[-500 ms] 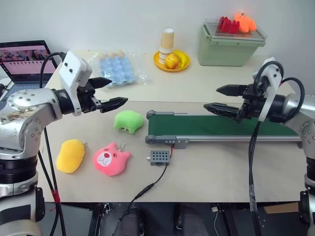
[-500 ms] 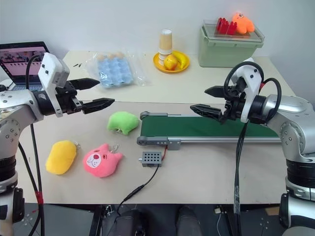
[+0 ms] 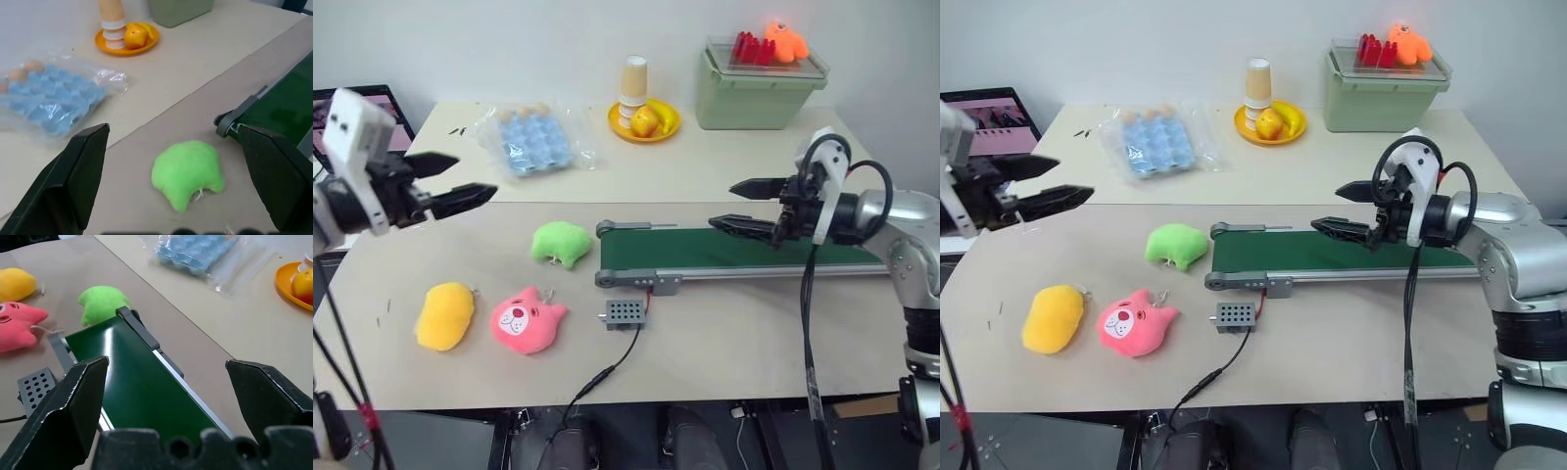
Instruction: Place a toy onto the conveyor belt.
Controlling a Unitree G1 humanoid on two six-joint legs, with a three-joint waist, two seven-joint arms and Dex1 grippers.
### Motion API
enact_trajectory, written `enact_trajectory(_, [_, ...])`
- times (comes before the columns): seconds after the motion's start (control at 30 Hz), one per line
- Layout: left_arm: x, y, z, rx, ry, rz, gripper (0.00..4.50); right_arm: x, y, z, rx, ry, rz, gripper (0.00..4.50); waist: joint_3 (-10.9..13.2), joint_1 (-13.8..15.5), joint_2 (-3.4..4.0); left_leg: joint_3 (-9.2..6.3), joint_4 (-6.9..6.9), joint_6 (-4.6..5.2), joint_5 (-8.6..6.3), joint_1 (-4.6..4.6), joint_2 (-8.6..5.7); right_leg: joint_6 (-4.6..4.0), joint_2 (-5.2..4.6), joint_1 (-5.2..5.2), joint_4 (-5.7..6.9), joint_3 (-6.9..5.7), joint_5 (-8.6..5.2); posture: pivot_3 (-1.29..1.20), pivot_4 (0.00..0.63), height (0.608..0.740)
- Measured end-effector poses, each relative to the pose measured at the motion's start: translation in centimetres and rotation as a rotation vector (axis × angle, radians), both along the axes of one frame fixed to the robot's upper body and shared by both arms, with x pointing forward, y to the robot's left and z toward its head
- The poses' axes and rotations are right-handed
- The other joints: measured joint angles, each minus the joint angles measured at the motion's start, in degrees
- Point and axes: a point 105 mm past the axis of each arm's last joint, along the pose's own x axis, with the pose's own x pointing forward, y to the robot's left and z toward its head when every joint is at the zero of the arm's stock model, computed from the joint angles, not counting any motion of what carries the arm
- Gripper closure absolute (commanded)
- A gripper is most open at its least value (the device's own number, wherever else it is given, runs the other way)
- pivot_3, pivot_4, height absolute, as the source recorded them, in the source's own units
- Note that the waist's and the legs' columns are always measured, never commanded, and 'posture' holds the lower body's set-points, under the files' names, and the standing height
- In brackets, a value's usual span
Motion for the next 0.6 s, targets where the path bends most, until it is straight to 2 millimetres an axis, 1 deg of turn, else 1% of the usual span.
enact_trajectory(0.07, [-0.8, 1.5, -1.3, -0.006, 0.059, 0.066, 0.05, 0.5, 0.3, 0.0, -0.003, 0.002, 0.014, 0.00, 0.00, 0.05, -0.01, 0.00, -0.01, -0.01, 0.00, -0.01, 0.02, -0.02, 0.01, -0.01, 0.00, -0.01, -0.01, 0.00, 0.150, 0.734])
enact_trajectory(0.13, [-1.6, 2.5, -2.5, -0.012, 0.129, 0.132, 0.05, 0.7, 0.5, -0.2, -0.005, 0.005, 0.027, 0.00, 0.01, 0.09, -0.01, 0.00, -0.03, -0.01, 0.00, -0.03, 0.02, -0.03, 0.00, -0.04, 0.01, 0.02, -0.01, 0.00, 0.150, 0.734])
enact_trajectory(0.17, [-2.3, 3.3, -3.7, -0.015, 0.205, 0.190, 0.05, 0.8, 0.8, -0.3, -0.006, 0.008, 0.040, 0.00, 0.00, 0.07, -0.01, 0.02, -0.09, -0.01, 0.00, -0.01, 0.02, -0.03, 0.00, -0.03, 0.03, 0.04, -0.01, 0.00, 0.150, 0.734])
enact_trajectory(0.2, [-3.2, 4.2, -5.4, -0.025, 0.308, 0.263, 0.05, 0.9, 0.9, -0.5, -0.007, 0.015, 0.049, 0.00, 0.01, 0.05, 0.00, 0.08, -0.21, -0.01, 0.00, 0.05, 0.00, -0.02, -0.01, -0.05, 0.03, 0.12, -0.01, 0.00, 0.150, 0.734])
enact_trajectory(0.23, [-3.7, 4.7, -6.4, -0.033, 0.358, 0.301, 0.05, 1.0, 0.9, -0.7, -0.008, 0.021, 0.051, 0.00, 0.01, 0.10, -0.02, 0.06, -0.21, -0.03, 0.01, 0.03, 0.02, -0.02, 0.01, -0.06, 0.03, 0.09, -0.01, 0.00, 0.150, 0.734])
enact_trajectory(0.3, [-4.3, 5.0, -7.6, -0.065, 0.416, 0.349, 0.05, 1.1, 1.0, -0.9, -0.008, 0.027, 0.055, 0.00, 0.01, 0.61, -0.02, 0.03, -0.19, -0.05, 0.02, 0.01, 0.01, -0.05, -0.01, -0.06, 0.00, 0.03, -0.03, 0.00, 0.150, 0.734])
enact_trajectory(0.47, [-4.5, 5.2, -8.8, -0.038, 0.455, 0.421, 0.05, 1.1, 1.0, -1.0, -0.015, 0.027, 0.055, 0.00, 0.02, 0.97, -0.03, 0.04, -0.20, -0.07, 0.01, 0.08, -0.01, -0.10, -0.05, -0.03, 0.01, 0.05, -0.02, 0.00, 0.150, 0.734])
enact_trajectory(0.6, [-4.2, 4.4, -11.1, -0.013, 0.519, 0.422, 0.05, 0.8, 1.0, -0.9, -0.027, 0.015, 0.052, 0.00, 0.02, 0.85, -0.03, 0.07, -0.27, -0.09, 0.02, 0.10, -0.01, -0.13, -0.04, -0.05, 0.02, 0.09, -0.01, 0.00, 0.150, 0.734])
